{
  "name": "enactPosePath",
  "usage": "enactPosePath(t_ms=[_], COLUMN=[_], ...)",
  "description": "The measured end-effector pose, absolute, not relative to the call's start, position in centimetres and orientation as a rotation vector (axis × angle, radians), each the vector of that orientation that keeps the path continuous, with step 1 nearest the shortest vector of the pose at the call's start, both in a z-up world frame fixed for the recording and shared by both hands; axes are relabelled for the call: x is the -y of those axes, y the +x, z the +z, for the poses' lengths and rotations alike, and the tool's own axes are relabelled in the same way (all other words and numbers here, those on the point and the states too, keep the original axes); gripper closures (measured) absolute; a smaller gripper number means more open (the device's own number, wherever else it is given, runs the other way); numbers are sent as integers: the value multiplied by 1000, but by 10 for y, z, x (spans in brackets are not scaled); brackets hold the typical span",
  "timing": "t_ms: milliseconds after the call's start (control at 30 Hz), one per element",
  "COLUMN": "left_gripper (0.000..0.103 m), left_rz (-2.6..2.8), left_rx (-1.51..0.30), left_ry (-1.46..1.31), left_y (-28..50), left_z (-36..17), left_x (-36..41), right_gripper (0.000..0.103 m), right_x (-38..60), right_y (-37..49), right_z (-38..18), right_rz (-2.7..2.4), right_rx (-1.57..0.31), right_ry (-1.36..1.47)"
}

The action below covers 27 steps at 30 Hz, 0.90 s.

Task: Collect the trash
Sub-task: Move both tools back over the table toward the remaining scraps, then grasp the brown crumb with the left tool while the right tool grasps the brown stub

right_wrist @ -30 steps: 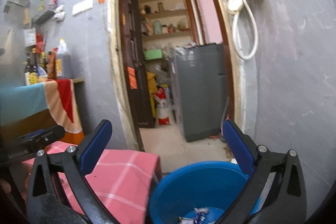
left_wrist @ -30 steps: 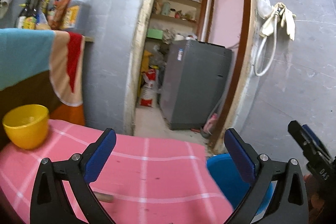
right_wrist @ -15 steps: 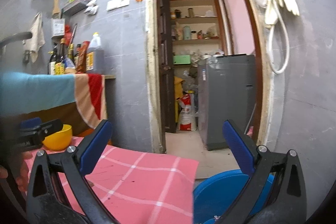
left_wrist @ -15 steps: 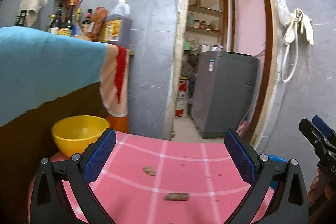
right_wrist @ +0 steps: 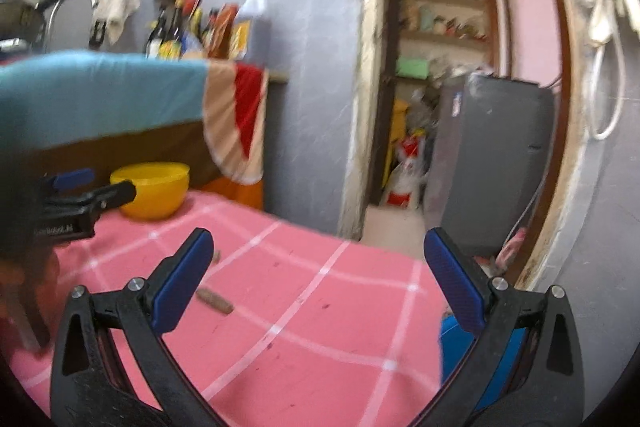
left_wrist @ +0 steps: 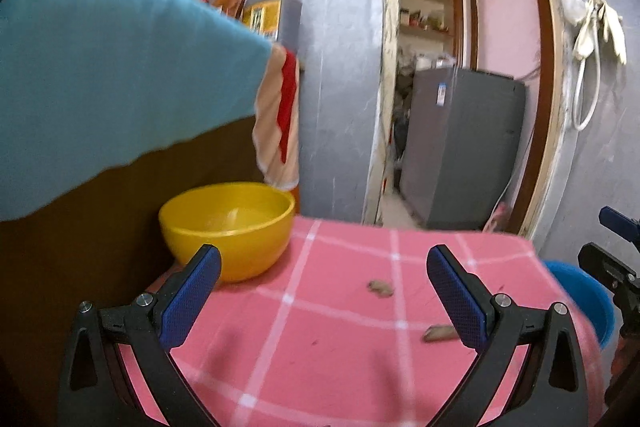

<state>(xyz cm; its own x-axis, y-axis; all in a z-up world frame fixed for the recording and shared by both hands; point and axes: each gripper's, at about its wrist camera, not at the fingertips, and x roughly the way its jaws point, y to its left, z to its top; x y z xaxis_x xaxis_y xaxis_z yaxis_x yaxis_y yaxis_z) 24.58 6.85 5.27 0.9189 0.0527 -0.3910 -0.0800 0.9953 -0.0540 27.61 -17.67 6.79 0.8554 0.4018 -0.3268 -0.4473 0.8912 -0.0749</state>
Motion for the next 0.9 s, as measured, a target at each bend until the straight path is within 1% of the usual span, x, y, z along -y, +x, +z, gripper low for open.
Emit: enactPosePath(t_ms=[200,233,267,300,333,400,533,600,733,800,833,900], left_gripper=[2,2,2,2,2,2,2,2,2,2,2,2], left_rz=[66,66,64,63,62,63,62,62,62,63,61,60], left_rx=[-491,-507,-521,-536,-548,-574,-615,-635,-670,-687,-694,-710], left_ry=[-76,-87,-96,-105,-109,-105,-90,-85,-76,-73,-72,-70], left_y=[254,256,257,259,260,263,266,269,274,277,278,279], left_z=[37,36,34,32,31,29,24,21,17,16,15,13], left_x=[-81,-83,-84,-86,-87,-88,-86,-85,-84,-83,-83,-83], right_gripper=[0,2,9,14,15,23,32,38,47,55,56,67], right_x=[148,141,137,131,125,118,105,100,92,90,89,89], right_y=[303,308,309,311,313,315,319,319,326,329,331,334], right_z=[45,41,38,35,31,26,15,9,1,-1,-2,-4], right_rz=[544,561,575,586,598,629,694,714,744,755,764,783], right_rx=[-504,-535,-548,-561,-581,-609,-690,-721,-788,-809,-822,-846], right_ry=[-212,-240,-265,-294,-325,-356,-414,-437,-468,-469,-466,-458])
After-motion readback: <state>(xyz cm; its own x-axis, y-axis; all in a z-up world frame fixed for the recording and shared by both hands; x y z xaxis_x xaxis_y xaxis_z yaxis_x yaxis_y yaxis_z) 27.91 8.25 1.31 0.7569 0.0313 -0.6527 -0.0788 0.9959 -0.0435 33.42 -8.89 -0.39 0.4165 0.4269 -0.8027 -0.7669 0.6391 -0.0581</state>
